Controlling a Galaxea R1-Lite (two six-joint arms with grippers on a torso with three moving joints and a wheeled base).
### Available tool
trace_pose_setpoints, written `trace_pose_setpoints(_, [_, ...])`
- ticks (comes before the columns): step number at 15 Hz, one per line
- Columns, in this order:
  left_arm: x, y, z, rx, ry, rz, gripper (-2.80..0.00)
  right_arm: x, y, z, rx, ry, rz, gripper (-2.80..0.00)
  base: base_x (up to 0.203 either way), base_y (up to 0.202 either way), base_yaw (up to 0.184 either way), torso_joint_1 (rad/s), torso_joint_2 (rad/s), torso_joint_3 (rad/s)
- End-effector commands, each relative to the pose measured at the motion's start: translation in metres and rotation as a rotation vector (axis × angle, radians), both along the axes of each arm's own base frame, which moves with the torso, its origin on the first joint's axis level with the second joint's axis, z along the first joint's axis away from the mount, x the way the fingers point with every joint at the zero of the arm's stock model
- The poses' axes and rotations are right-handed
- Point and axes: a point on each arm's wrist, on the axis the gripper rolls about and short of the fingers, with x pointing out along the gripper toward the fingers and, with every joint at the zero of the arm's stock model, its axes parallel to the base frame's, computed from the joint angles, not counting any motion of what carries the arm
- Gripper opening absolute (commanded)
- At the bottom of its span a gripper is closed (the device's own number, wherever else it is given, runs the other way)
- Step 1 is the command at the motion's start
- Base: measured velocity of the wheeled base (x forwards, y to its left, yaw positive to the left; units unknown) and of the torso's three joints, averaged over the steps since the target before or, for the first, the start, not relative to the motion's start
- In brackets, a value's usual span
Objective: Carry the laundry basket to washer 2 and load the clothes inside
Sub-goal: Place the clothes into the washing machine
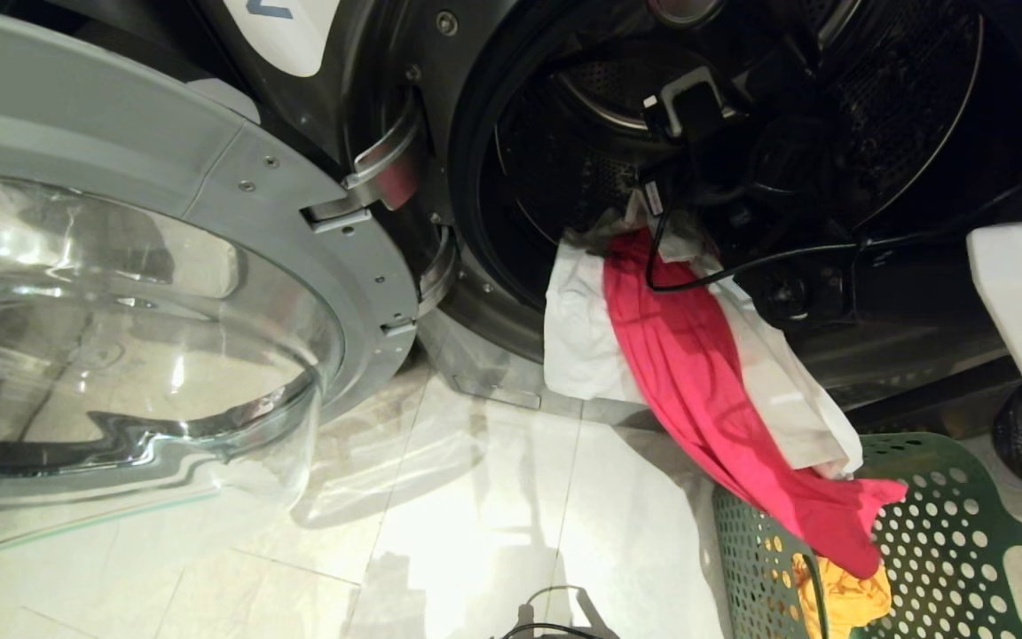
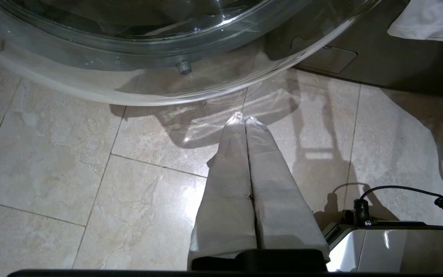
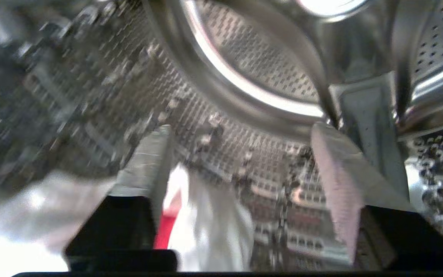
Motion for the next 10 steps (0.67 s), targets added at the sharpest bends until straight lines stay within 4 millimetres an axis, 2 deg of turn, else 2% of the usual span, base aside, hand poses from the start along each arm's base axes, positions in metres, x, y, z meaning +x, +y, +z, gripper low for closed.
trace_pose_setpoints(1, [0.0,0.0,0.0,0.0,0.0,0.002,-2.8,-0.045,-0.014,0.026,-0.006,0.007,0.013,0.0,0.0,0.0,0.0,0.0,0.0,0.0])
trace_pose_setpoints(3, [0.0,0.0,0.0,0.0,0.0,0.001,-2.8,-0.084,-0.023,0.029,-0.042,0.092,0.037,0.0,0.0,0.0,0.0,0.0,0.0,0.0])
trace_pose_setpoints(6, [0.0,0.0,0.0,0.0,0.001,0.0,-2.8,-0.141,-0.035,0.02,-0.113,0.246,0.081,0.0,0.0,0.0,0.0,0.0,0.0,0.0])
trace_pose_setpoints(10, [0.0,0.0,0.0,0.0,0.0,0.0,-2.8,-0.203,-0.054,-0.013,-0.233,0.628,0.126,0.0,0.0,0.0,0.0,0.0,0.0,0.0])
